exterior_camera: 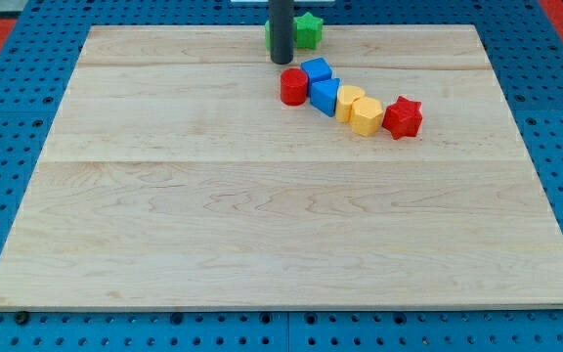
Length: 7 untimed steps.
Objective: Slide the red circle towards the center right
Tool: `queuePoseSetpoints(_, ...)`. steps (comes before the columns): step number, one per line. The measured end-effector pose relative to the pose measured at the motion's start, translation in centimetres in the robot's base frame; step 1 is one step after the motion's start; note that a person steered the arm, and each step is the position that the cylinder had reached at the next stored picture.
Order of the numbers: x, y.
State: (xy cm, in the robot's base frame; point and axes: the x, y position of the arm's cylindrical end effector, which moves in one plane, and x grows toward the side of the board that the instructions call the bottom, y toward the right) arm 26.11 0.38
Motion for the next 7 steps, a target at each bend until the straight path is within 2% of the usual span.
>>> queuePoseSetpoints(2,0.0,-0.2)
queuePoseSetpoints(5,2.6,-5.3)
queuePoseSetpoints(6,4.5,-5.3)
queuePoseSetpoints(7,4.7,-3.4)
